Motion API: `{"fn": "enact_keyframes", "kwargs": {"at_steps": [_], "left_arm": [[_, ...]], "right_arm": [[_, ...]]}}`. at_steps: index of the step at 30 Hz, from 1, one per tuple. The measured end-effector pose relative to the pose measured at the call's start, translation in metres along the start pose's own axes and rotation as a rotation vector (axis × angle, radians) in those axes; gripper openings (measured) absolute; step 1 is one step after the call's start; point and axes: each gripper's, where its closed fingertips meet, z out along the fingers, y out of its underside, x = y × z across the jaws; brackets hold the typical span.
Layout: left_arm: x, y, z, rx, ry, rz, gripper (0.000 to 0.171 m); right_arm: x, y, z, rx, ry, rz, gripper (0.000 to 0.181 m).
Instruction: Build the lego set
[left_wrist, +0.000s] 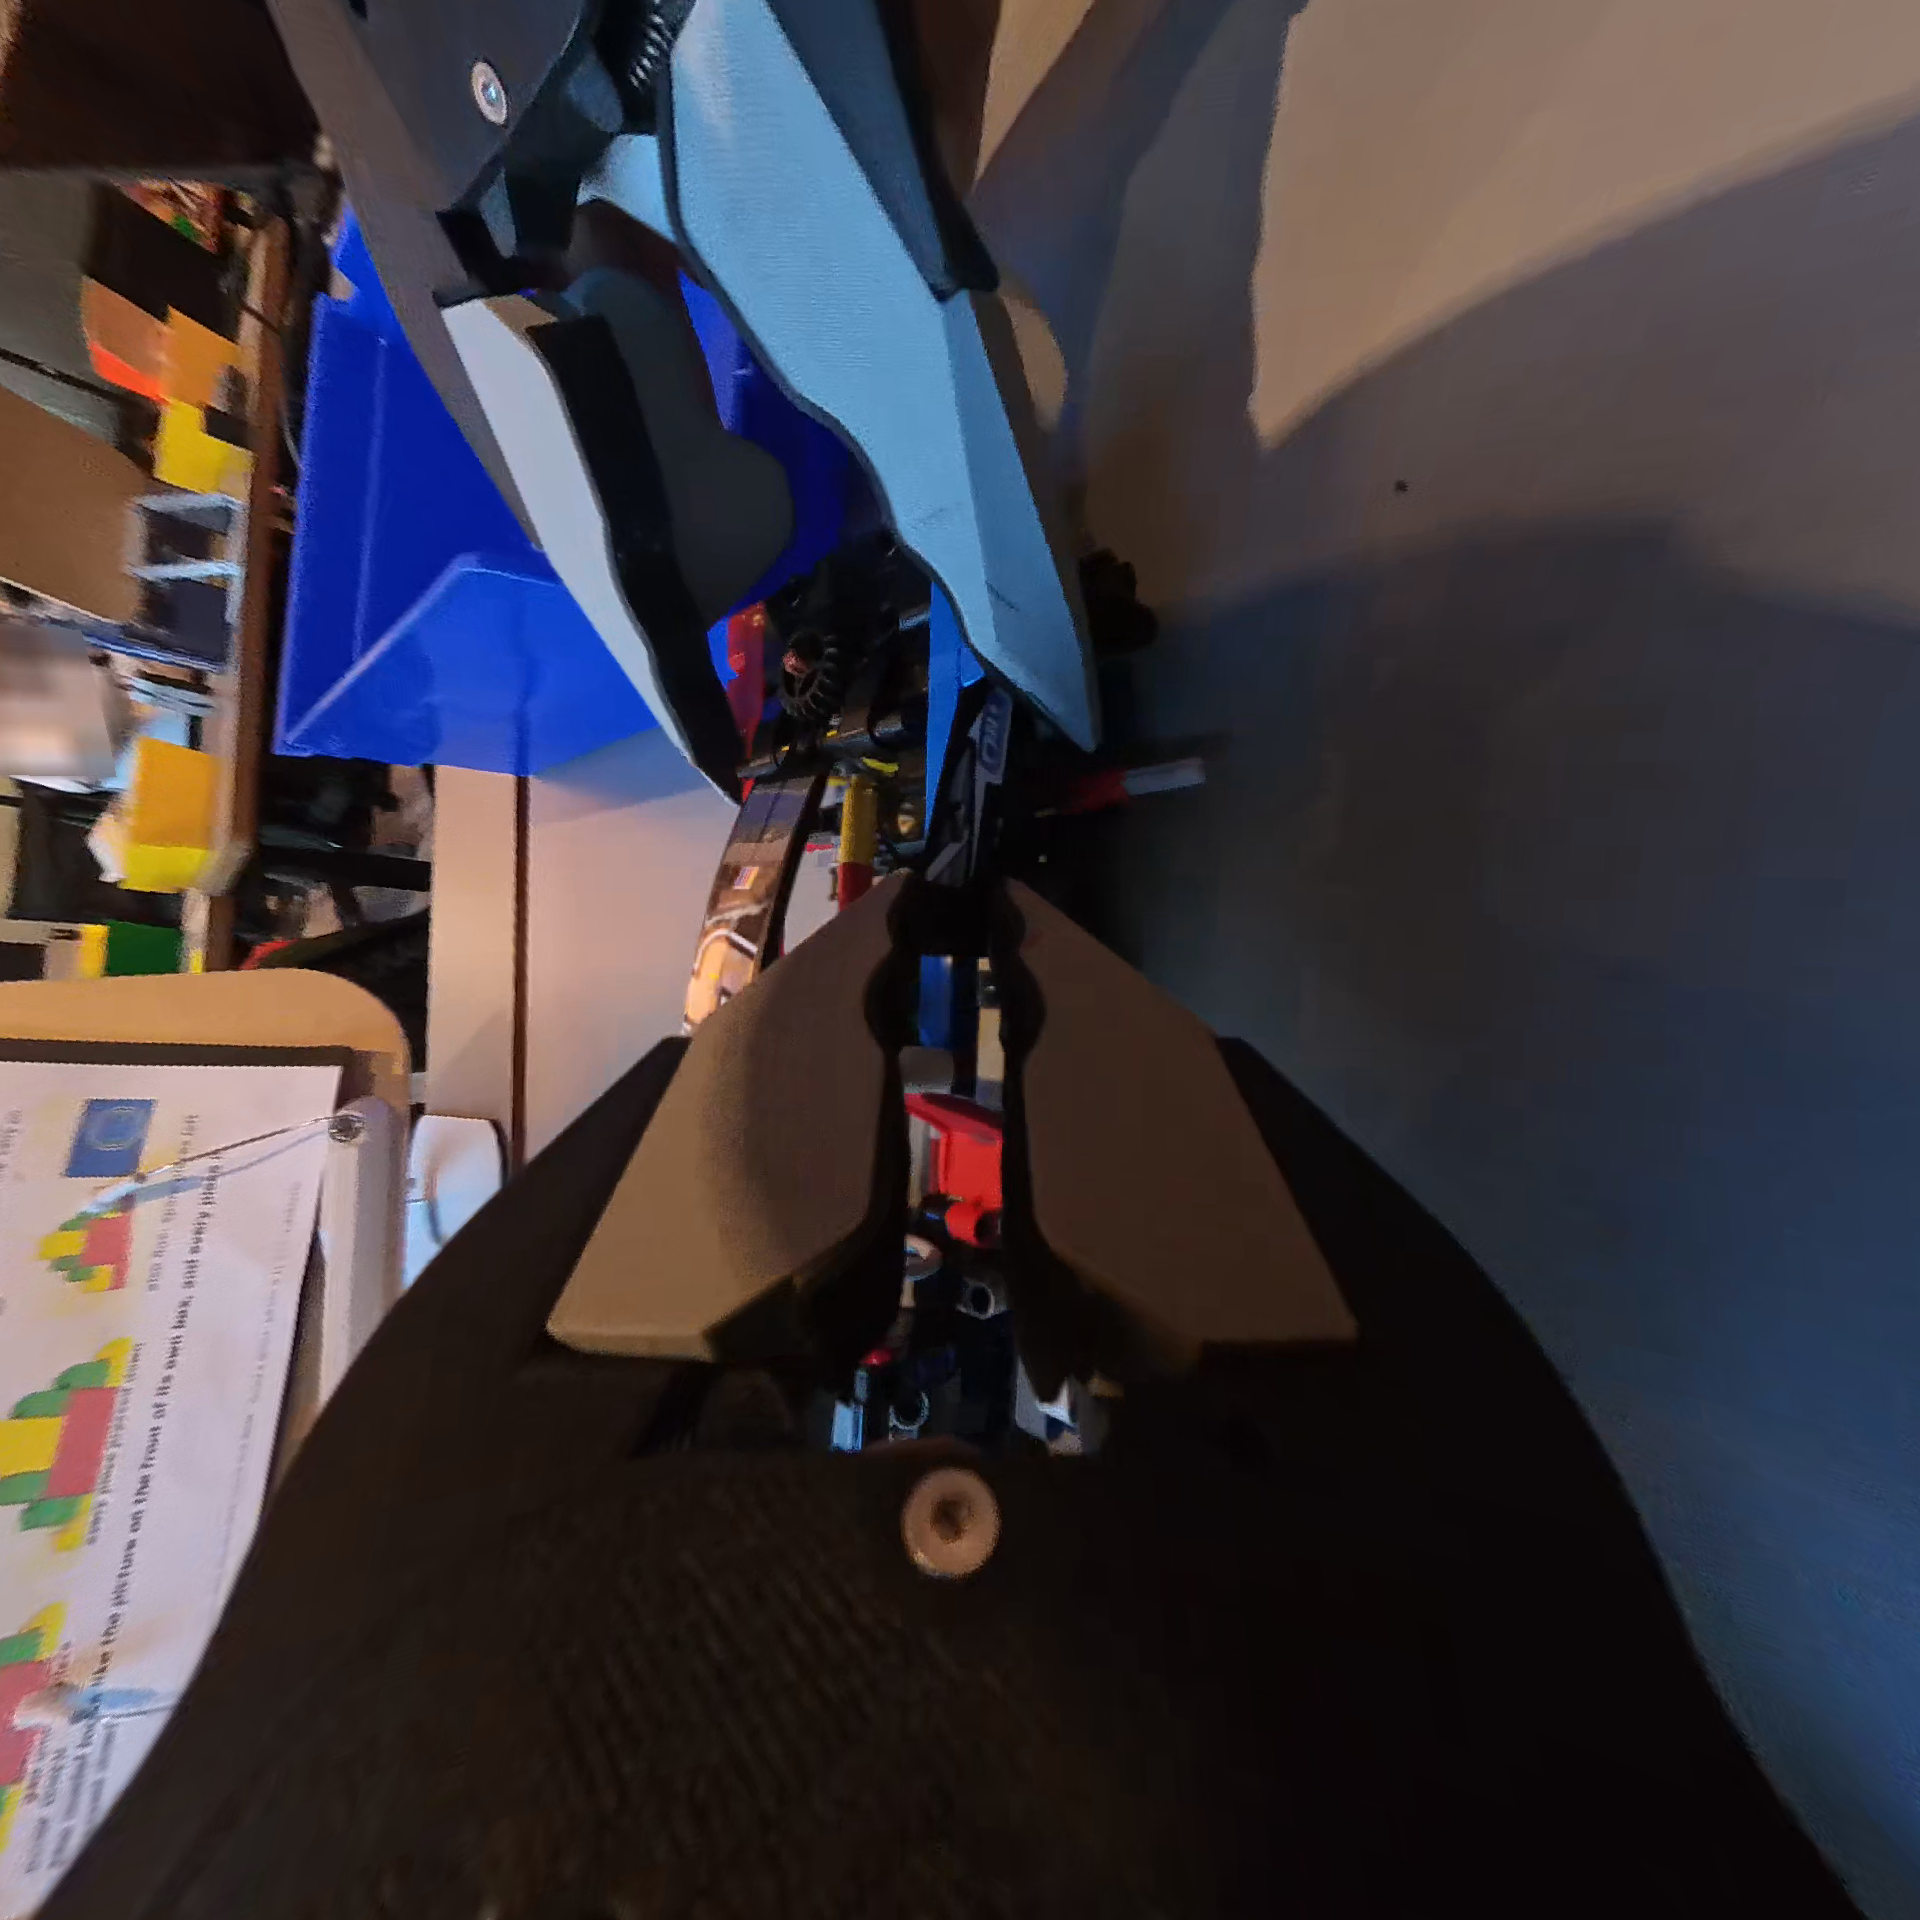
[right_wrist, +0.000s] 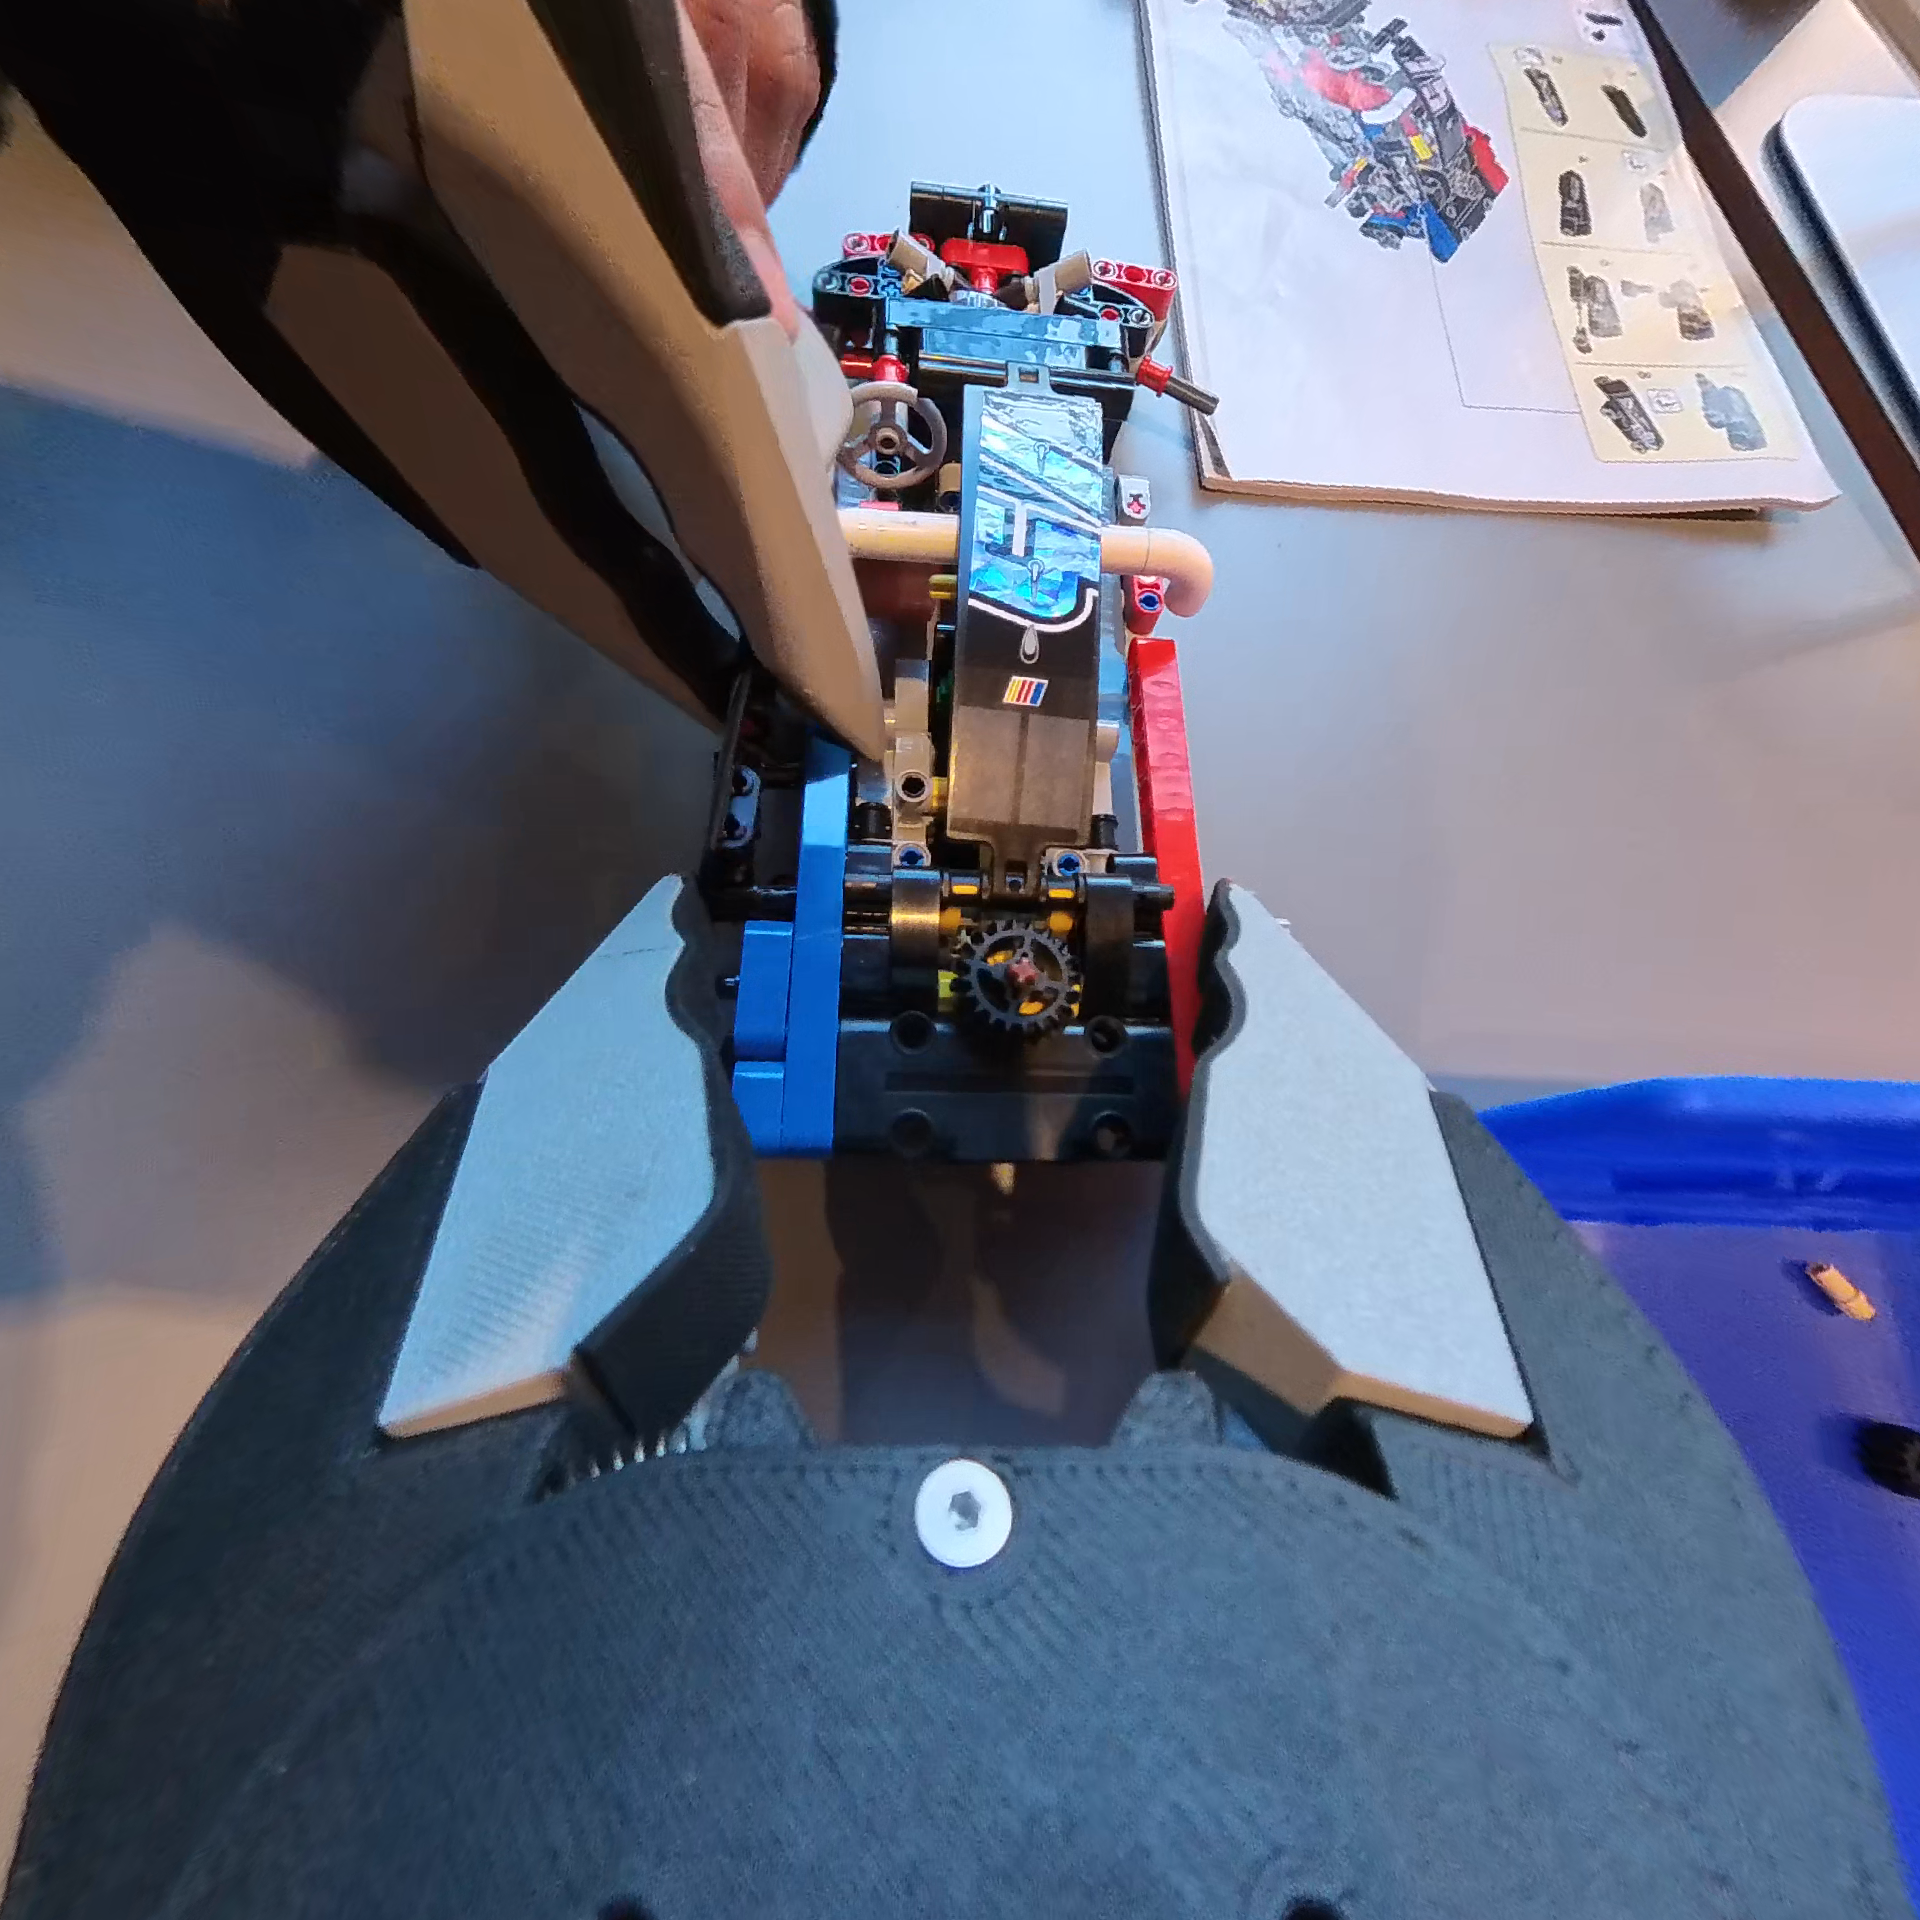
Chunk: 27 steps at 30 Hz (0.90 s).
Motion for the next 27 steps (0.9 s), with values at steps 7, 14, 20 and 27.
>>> {"fn": "enact_keyframes", "kwargs": {"at_steps": [7, 14, 20, 27], "left_arm": [[-0.002, 0.003, 0.0, 0.012, -0.09, 0.013, 0.009], [0.009, 0.002, -0.003, 0.041, 0.045, -0.189, 0.032], [0.005, -0.004, -0.001, 0.037, 0.168, -0.361, 0.022], [-0.003, 0.002, -0.003, 0.053, 0.059, -0.314, 0.008]], "right_arm": [[0.001, -0.002, 0.001, 0.011, 0.003, 0.008, 0.09], [0.001, -0.005, 0.002, 0.033, -0.002, 0.029, 0.09], [0.005, -0.006, -0.005, 0.078, -0.038, 0.102, 0.071], [0.006, -0.011, -0.003, 0.107, 0.002, 0.103, 0.071]]}}
